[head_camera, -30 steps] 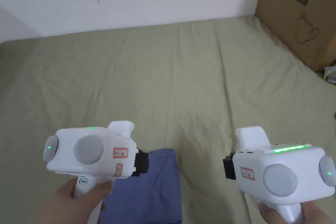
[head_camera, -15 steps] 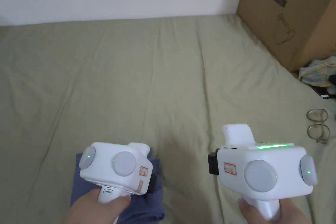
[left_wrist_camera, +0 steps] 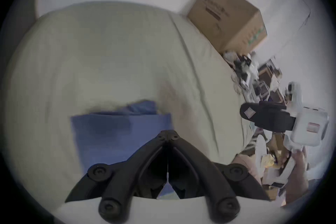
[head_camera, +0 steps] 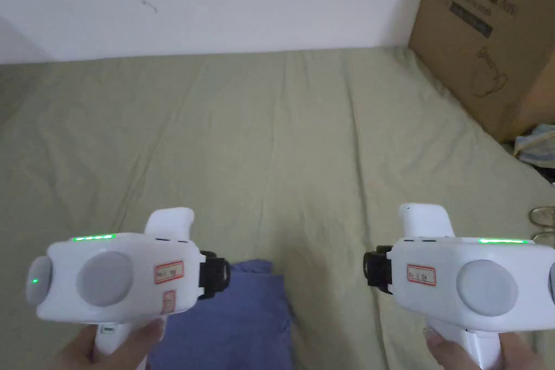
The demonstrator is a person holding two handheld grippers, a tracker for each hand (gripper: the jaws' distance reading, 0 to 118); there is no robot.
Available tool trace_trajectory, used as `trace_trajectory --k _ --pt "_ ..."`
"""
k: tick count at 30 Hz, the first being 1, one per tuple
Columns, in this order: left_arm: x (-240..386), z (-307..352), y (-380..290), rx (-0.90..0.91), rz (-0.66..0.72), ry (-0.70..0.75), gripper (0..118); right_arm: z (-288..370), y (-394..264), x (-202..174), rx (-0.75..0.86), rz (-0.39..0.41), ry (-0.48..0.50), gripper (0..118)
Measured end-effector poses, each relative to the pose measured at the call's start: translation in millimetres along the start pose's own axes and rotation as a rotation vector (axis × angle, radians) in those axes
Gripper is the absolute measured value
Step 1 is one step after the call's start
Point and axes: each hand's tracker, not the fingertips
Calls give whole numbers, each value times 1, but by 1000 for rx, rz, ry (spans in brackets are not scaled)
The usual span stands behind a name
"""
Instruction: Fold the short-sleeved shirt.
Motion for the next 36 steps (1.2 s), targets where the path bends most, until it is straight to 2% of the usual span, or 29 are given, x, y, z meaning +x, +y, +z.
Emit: trace_trajectory --k 4,7,9,12,15,18,19,20,21,23,24,25,27,30,32,35,36 --pt "-61 34 -15 17 61 156 0 -31 0 -39 -78 52 107 1" --pt "-99 43 -38 2 192 174 0 -70 -8 -69 -191 65 221 1" --pt "-122 47 -56 8 262 169 0 -98 -15 -80 -275 45 284 1" --pt "-140 43 -74 -12 330 152 0 -130 -25 -81 -345 -4 274 1" --pt "-150 34 -82 -28 379 76 0 -146 -32 -70 -380 42 190 1" --pt "-161 17 -82 -19 425 -102 0 -144 -31 -52 -374 -36 254 1" --pt "-165 10 -81 -18 436 -177 1 -143 -32 -48 -379 -40 240 1" --pt "-168 2 -82 -16 450 -264 4 -142 -32 -45 -381 -34 230 1" --pt "-172 -7 -83 -7 470 -355 15 -142 -32 -43 -382 -30 223 1" --pt "-177 -27 -83 -25 530 -470 75 -141 -35 -39 -382 -28 221 1" --pt "-178 -39 -84 -51 539 -515 98 -141 -35 -37 -383 -36 224 1" --pt "-176 -49 -84 -68 535 -551 113 -142 -36 -36 -382 -48 227 1" --pt "-175 -68 -85 -87 563 -582 113 -143 -37 -35 -382 -62 232 1" --pt "-166 -90 -79 -85 605 -726 114 -145 -39 -32 -381 -63 240 1" --pt "-156 -107 -76 -148 627 -794 113 -146 -39 -30 -380 -70 249 1" --pt "-141 -130 -73 -179 572 -810 112 -145 -41 -29 -374 -91 254 1" --pt "-137 -133 -71 -178 558 -818 106 -145 -42 -28 -372 -92 255 1"
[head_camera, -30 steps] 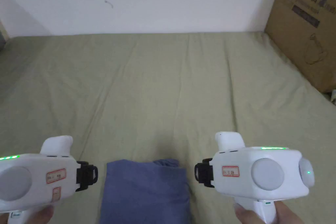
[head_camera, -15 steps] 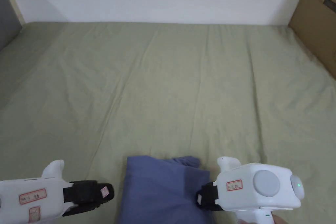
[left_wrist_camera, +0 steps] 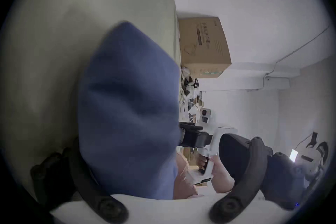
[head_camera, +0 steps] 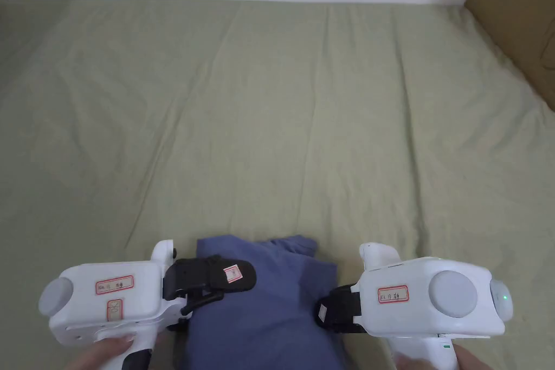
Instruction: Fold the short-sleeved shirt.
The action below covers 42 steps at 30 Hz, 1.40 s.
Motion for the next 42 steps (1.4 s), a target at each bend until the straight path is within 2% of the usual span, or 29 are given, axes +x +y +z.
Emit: trace_trajectory --k 2,3,4,5,6,8,10,12,14,16,20,25,28,33,36,38,40,41,42 --pt "-11 -3 5 5 8 19 88 0 -1 4 5 -9 7 1" --pt "-14 -4 6 12 13 111 88 1 -1 5 8 -19 13 1" --pt "-17 -3 6 13 -14 266 40 2 -2 6 11 -26 10 1" --pt "-19 -3 4 10 -24 289 29 3 -3 7 19 -26 4 1" --pt "-8 -1 -2 18 -28 227 29 4 -4 8 25 -25 5 1" --pt "8 -3 -1 22 -133 295 29 6 -6 7 28 -25 6 1" --pt "18 3 -4 29 -138 299 29 12 -6 1 34 -40 -15 1" --pt "31 13 -4 34 -184 359 29 26 -9 -14 102 -43 -95 1" --pt "44 30 -6 45 -228 402 29 35 -12 -37 168 25 -185 1" --pt "56 60 -3 63 -264 451 29 36 -11 -67 212 77 -217 1" --pt "74 135 3 93 -327 585 29 22 -6 -125 278 48 -75 1" --pt "82 240 17 123 -357 758 29 -10 -6 -212 258 187 -6 1" --pt "84 288 28 108 -389 882 29 -25 -13 -249 299 223 -10 1" --pt "78 335 42 121 -406 1088 30 -49 -17 -285 315 193 31 1" --pt "75 345 47 106 -446 1212 31 -61 -17 -297 313 181 21 1" --pt "76 345 49 98 -507 1336 38 -67 -18 -300 304 174 23 1" --pt "77 340 48 102 -590 1491 49 -73 -19 -302 289 175 20 1" --pt "77 337 46 102 -624 1534 59 -75 -19 -302 282 180 17 1" --pt "78 334 43 100 -654 1590 89 -76 -19 -302 276 186 15 1"
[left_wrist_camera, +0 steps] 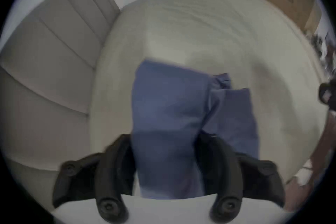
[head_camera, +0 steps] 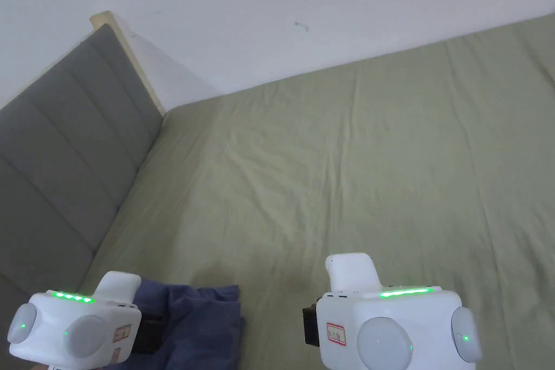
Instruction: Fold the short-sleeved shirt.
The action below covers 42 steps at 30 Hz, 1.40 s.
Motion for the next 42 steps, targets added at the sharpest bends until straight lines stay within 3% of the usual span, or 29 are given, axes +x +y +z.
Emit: trace_trajectory --k 1,2,4,9,12,13,14,16,17,23,25,28,34,38,42 --pt "2 1 -2 14 -14 43 111 0 -1 0 -5 6 -2 1" --pt "3 2 -3 29 -28 49 118 0 -1 0 -8 9 -5 1" --pt "2 7 -5 43 3 46 117 0 -3 1 -12 13 -7 1" --pt "12 37 -7 95 -29 203 117 6 -2 0 14 16 -21 1" --pt "18 50 -5 82 -49 203 115 11 -2 -1 38 2 -18 1" --pt "21 54 -4 62 -56 189 108 13 -2 -2 44 -2 -16 1" --pt "25 58 -3 61 -61 203 91 15 -2 -3 48 -5 -13 1" --pt "37 69 1 65 -57 207 14 21 -4 -3 57 -6 -6 1" --pt "43 71 1 65 -42 200 1 24 -4 -2 60 -5 -1 1" --pt "114 98 16 216 147 91 1 58 -7 39 96 34 -2 1" --pt "156 113 31 281 181 31 0 76 -6 64 115 73 -72 1" --pt "213 139 55 381 241 -75 0 116 -2 107 186 53 -111 1" --pt "302 217 96 617 284 -199 0 227 16 190 385 -9 -311 1" --pt "329 273 110 771 271 -164 0 290 36 208 521 5 -378 1" --pt "329 323 116 880 324 -141 1 339 51 196 665 112 -373 1"
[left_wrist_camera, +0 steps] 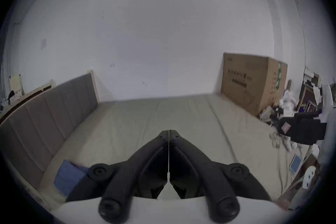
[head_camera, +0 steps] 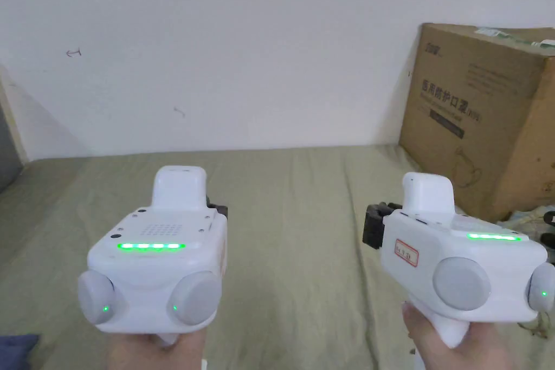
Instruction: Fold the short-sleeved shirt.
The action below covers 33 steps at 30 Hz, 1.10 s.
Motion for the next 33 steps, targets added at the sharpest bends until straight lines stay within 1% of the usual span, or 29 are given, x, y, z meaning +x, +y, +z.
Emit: trace_trajectory --k 3,4,5,6,7,9,10,11,12,13,17,23,27,33 --pt "1 20 20 86 14 6 1 16 17 -3 88 -3 37 2" --pt "1 28 24 116 16 28 1 21 20 -4 122 -7 57 6" --pt "1 35 27 142 18 50 4 27 22 -6 153 -1 75 15" --pt "-2 39 29 167 25 66 13 31 23 -8 180 4 84 34" --pt "-3 44 31 188 34 67 22 34 22 -11 204 9 75 39" --pt "-7 51 33 199 44 54 35 38 21 -15 214 12 62 52" --pt "-8 51 34 197 44 48 62 39 20 -17 212 14 52 79" --pt "-9 53 34 188 35 54 87 38 19 -20 209 15 48 100" --pt "-8 55 33 186 29 58 108 40 17 -21 215 14 50 110" --pt "-9 59 32 192 24 71 116 42 16 -22 220 16 55 110" --pt "-12 67 29 192 18 85 117 45 12 -28 225 43 26 110" --pt "-17 69 23 173 -9 115 117 45 10 -29 218 45 22 110" --pt "-20 69 22 170 0 104 117 43 9 -31 210 57 17 110" --pt "-22 65 23 158 -25 96 117 37 9 -32 197 53 11 110"
